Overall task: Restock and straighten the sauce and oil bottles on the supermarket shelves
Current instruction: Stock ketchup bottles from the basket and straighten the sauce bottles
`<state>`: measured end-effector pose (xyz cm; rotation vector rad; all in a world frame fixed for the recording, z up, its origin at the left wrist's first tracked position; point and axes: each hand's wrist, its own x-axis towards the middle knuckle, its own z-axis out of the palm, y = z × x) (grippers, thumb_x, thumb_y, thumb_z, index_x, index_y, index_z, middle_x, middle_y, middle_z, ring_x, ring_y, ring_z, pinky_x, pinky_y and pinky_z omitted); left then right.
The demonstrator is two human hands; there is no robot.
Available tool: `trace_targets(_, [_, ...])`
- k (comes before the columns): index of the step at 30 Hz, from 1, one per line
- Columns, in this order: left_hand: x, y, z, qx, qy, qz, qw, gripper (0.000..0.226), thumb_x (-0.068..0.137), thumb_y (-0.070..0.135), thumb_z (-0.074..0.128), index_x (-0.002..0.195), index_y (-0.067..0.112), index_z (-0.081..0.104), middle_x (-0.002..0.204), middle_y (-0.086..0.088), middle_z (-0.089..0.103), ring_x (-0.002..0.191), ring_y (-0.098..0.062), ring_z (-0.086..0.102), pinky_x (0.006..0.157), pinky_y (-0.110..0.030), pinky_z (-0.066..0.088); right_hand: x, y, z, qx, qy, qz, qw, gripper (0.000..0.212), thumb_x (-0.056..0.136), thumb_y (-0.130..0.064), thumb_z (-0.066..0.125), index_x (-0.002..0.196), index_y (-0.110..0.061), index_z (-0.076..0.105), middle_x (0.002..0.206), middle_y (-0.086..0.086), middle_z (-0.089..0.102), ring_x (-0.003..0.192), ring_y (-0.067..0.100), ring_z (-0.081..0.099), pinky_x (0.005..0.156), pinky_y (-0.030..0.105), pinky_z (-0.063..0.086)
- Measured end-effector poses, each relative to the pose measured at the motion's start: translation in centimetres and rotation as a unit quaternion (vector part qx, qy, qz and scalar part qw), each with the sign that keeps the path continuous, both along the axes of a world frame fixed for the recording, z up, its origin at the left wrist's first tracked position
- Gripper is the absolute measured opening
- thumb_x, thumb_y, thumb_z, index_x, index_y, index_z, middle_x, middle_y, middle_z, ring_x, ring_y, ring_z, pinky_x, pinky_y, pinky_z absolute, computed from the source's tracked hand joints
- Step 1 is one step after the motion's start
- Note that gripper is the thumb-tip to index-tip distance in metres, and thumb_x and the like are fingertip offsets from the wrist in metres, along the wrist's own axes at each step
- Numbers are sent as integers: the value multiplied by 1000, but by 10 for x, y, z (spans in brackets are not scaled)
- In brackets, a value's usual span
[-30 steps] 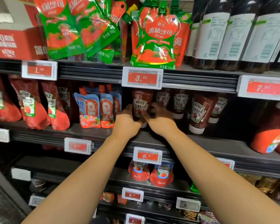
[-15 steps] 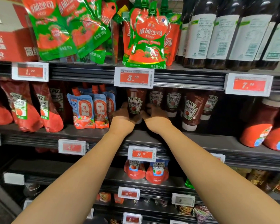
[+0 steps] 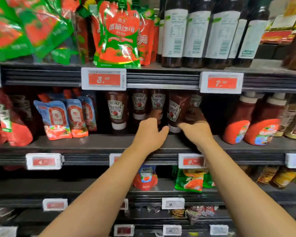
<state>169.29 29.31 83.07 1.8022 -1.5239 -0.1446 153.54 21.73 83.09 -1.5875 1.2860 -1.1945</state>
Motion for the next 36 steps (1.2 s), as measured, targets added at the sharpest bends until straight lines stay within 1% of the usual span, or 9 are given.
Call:
trace_targets(3, [-13, -29, 1, 74, 55, -26, 995, 62, 98, 33, 58, 149, 4, 39, 139, -19, 56, 127, -37, 52, 98, -34, 42, 5, -8, -4, 30, 48, 24, 998, 33, 72, -20, 81, 102, -26, 68, 96, -11, 72, 75, -8, 64, 70, 15, 52])
trace_targets(8, [-12, -43, 2, 116, 109, -28, 987, 71, 96, 25, 56, 160, 17, 24, 158, -18, 38, 139, -36, 42, 100, -23, 31, 9, -14, 4, -3, 88, 70, 994, 42, 73, -22, 74, 111, -28, 58, 98, -7, 63, 73, -2, 54, 63, 13, 42])
trace_targets(11, [-4, -28, 5, 28, 115, -46, 992, 78, 92, 15, 60, 160, 25, 23, 156, -13, 42, 138, -33, 44, 106, -23, 31, 11, -16, 4, 23, 76, 112, 991, 56, 72, -24, 73, 126, -27, 62, 103, -15, 68, 88, 0, 62, 71, 10, 47])
trace_targets(15, [12, -3, 7, -1, 76, -56, 996, 67, 91, 17, 63, 152, 22, 38, 143, -9, 57, 127, -28, 54, 101, -24, 40, 17, -19, 6, 8, 138, 165, 977, 64, 63, -42, 80, 125, -41, 61, 125, -8, 69, 115, 18, 65, 104, 41, 51])
trace_targets(20, [58, 33, 10, -104, 50, 111, 987, 20, 85, 18, 67, 103, 10, 69, 81, -8, 66, 77, -23, 63, 70, -24, 45, 29, -12, 12, -52, 170, 156, 972, 50, 56, -55, 88, 96, -55, 57, 120, -9, 71, 108, 14, 67, 98, 35, 53])
trace_targets(25, [83, 49, 11, -139, 14, 166, 976, 38, 80, 10, 75, 113, -5, 63, 104, -26, 66, 95, -39, 59, 83, -37, 49, 45, -14, 18, -57, 176, 159, 970, 38, 65, -41, 94, 86, -47, 63, 111, -6, 74, 104, 17, 69, 93, 32, 54])
trace_targets(28, [91, 45, 15, -127, 38, 167, 977, 72, 79, 20, 80, 140, 3, 45, 125, -22, 64, 106, -41, 63, 89, -39, 53, 58, -15, 18, -68, 169, 170, 968, 37, 66, -38, 94, 91, -43, 66, 105, -9, 73, 101, 15, 69, 85, 24, 50])
trace_targets(32, [98, 27, 10, -26, 79, 172, 982, 102, 86, 35, 75, 160, 9, 10, 157, -19, 32, 139, -38, 40, 112, -36, 36, 76, -15, 11, -67, 143, 191, 969, 59, 71, -30, 92, 124, -23, 67, 122, 1, 73, 112, 19, 68, 103, 44, 52])
trace_targets(36, [106, 16, 3, -29, 70, 177, 981, 77, 86, 30, 77, 146, 3, 37, 138, -19, 55, 126, -38, 55, 101, -34, 43, 82, -19, 6, -49, 171, 160, 971, 69, 75, -38, 89, 134, -18, 60, 132, 3, 68, 118, 22, 64, 102, 35, 50])
